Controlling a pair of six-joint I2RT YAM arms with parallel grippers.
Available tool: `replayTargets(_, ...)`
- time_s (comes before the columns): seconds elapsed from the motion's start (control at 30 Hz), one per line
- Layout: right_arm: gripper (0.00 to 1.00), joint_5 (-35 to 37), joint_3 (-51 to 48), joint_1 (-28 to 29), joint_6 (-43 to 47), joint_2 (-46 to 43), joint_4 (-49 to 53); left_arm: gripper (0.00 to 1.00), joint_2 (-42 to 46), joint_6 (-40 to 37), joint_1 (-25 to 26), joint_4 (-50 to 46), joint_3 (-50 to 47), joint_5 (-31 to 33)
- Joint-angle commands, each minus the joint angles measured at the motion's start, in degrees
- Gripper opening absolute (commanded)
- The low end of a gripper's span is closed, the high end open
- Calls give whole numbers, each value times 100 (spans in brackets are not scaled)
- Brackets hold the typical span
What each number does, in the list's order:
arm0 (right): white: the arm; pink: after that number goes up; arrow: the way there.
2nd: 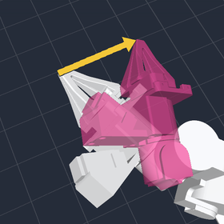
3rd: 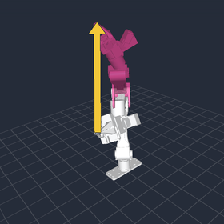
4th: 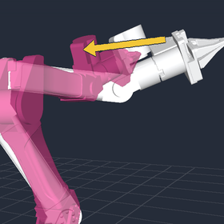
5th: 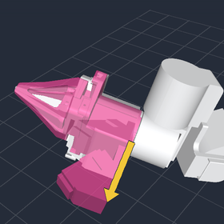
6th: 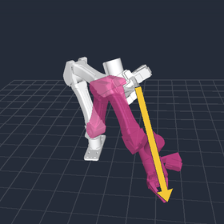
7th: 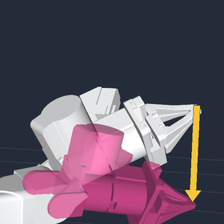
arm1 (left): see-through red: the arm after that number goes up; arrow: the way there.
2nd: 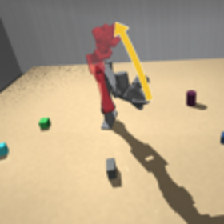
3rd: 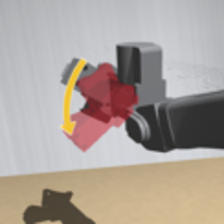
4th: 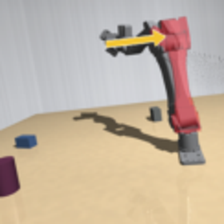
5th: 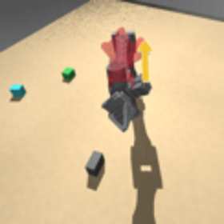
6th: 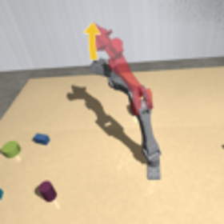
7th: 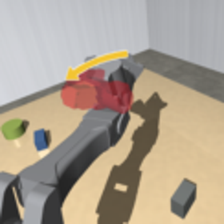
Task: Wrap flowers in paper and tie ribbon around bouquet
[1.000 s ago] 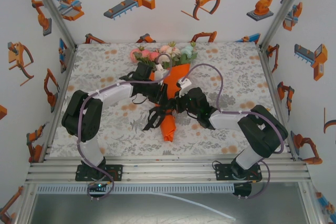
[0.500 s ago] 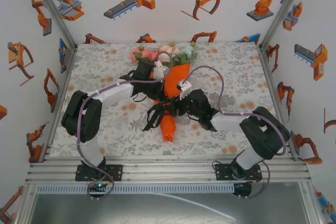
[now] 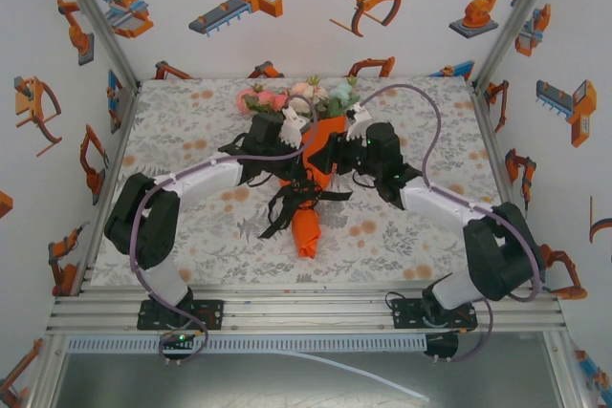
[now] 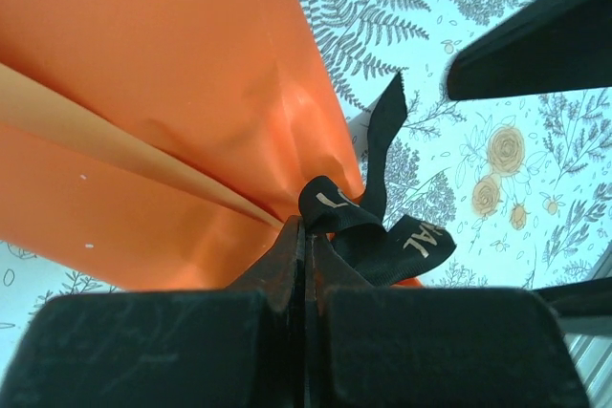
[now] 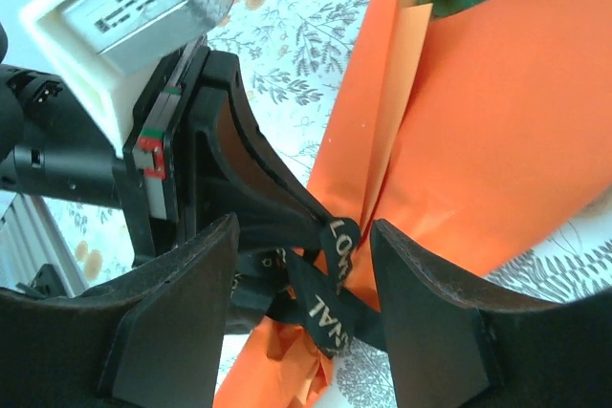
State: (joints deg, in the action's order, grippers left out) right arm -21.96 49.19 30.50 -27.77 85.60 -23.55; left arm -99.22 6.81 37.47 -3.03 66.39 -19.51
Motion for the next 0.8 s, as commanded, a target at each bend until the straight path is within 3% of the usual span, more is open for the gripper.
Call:
replayTargets(0.0, 55, -237, 155, 0, -56, 337, 290, 0, 235, 43, -11, 143, -29, -88)
replayTargets(0.27, 52, -599, 333, -5, 382, 877, 366, 0, 302, 33, -12, 85, -47, -120)
replayTargets(0.5, 30, -551, 440, -9, 267, 1096, -36, 0, 290, -28, -12, 56, -29, -368)
replayTargets(0.63, 10, -615, 354, -7, 254, 1075, -243, 5, 325, -29, -11, 47, -45, -381)
replayTargets(0.77, 6, -634, 297, -10, 173, 959, -288, 11, 539, -44, -13, 181, -173, -252)
